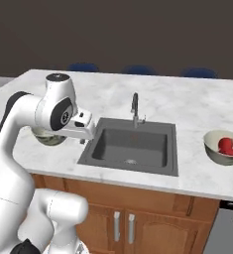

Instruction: Pick the onions from the cabinet and place them in one bowl. Pick the avocado from the sink and place it in the other bowl.

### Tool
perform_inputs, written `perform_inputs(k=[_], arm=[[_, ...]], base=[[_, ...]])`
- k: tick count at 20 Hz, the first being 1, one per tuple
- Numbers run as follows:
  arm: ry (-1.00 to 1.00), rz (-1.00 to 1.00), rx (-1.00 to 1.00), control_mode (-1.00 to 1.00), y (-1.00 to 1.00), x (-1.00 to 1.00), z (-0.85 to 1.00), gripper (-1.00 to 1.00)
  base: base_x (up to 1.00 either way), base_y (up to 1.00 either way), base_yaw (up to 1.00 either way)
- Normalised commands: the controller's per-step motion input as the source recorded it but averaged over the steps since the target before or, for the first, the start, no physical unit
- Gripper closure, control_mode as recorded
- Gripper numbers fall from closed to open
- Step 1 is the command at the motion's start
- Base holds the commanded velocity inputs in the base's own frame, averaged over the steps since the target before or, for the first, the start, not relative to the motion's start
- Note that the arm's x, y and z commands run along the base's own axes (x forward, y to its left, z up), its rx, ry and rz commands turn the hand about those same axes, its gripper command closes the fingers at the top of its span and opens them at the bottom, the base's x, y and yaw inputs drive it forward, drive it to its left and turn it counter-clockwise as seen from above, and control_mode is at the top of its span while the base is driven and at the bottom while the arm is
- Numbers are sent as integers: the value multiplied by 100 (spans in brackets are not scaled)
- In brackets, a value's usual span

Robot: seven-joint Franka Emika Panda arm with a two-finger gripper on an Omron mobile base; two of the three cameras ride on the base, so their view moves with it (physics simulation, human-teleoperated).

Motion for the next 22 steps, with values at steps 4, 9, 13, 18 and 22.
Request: perform_inputs(k=[4,9,13,18,22], arm=[[0,0,0,100,0,0,0,-100],[0,0,0,100,0,0,0,-100],[0,0,0,100,0,0,0,-100],[0,0,0,100,0,0,0,-100],[0,0,0,100,0,0,0,-100]], base=[[30,58,0],[44,11,0],[11,-36,0],[-11,-50,0],[3,-30,0]])
